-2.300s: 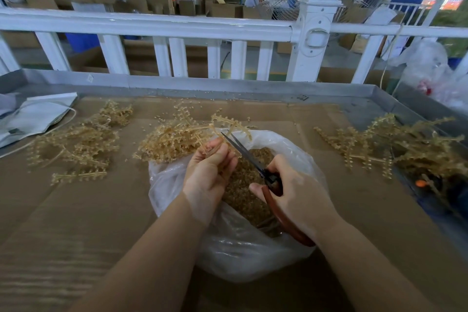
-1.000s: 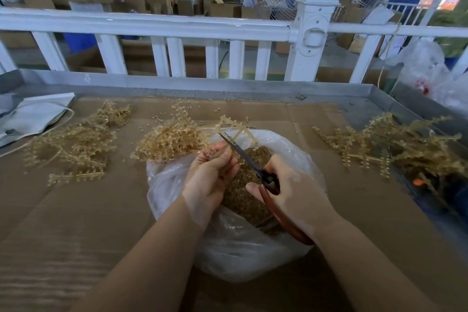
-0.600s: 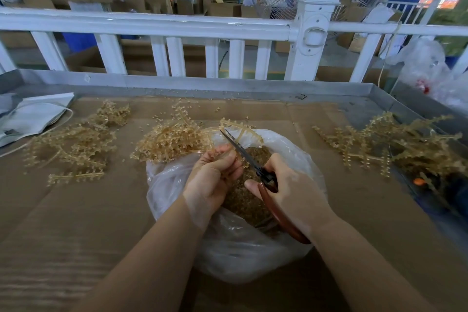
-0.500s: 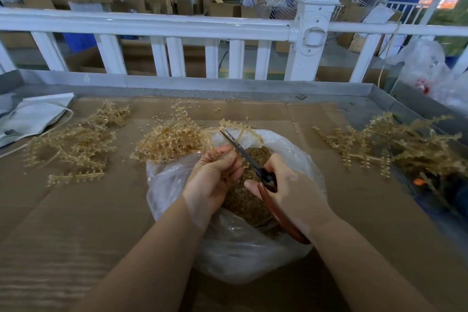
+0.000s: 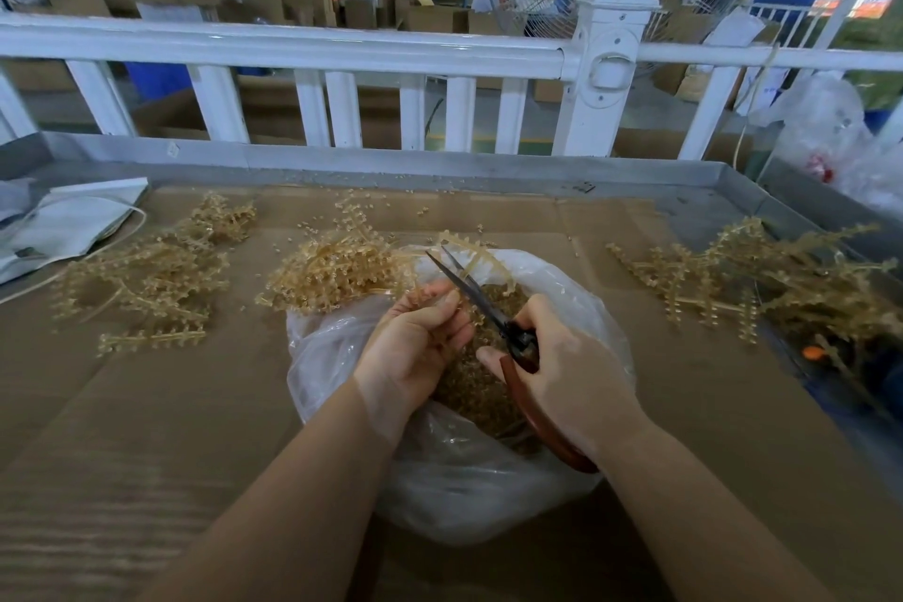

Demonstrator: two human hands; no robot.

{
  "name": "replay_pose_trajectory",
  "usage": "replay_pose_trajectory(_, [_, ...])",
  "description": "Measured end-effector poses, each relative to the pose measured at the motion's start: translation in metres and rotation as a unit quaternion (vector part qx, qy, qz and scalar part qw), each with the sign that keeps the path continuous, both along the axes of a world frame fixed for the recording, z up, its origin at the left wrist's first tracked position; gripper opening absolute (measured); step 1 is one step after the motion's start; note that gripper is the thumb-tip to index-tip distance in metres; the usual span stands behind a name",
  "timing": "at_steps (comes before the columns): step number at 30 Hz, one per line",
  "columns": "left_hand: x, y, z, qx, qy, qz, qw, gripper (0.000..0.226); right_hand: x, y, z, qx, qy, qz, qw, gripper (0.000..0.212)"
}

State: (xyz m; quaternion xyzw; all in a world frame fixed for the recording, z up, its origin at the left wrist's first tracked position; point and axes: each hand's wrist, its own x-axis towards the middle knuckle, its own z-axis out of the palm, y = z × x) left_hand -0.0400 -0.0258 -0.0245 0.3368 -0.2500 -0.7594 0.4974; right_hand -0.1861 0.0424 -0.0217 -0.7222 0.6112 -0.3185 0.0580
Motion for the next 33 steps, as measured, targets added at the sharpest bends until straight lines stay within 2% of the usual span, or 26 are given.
replay_pose_trajectory(5, [0.0008,0.0009,0.0015,0.008,0.014,-0.032,0.999,0.019,-0.0021,-0.0044,-0.0013,-0.005,-0.017,0.014,1.0,0.03])
replay_pose_trajectory(25, [-0.0022,0.0029,0.0014,-0.006,-0.001,0.013,1.0,0.023,-0.0048,0.0015,0.0036,0.033,0.009,0.019,0.999,0.033])
replay_pose_trajectory(33, [-0.0021,0.0031,0.0014,-0.008,-0.005,-0.002,1.0,0.019,-0.0011,-0.0005,0.0008,0.012,0.003,0.006,1.0,0.033])
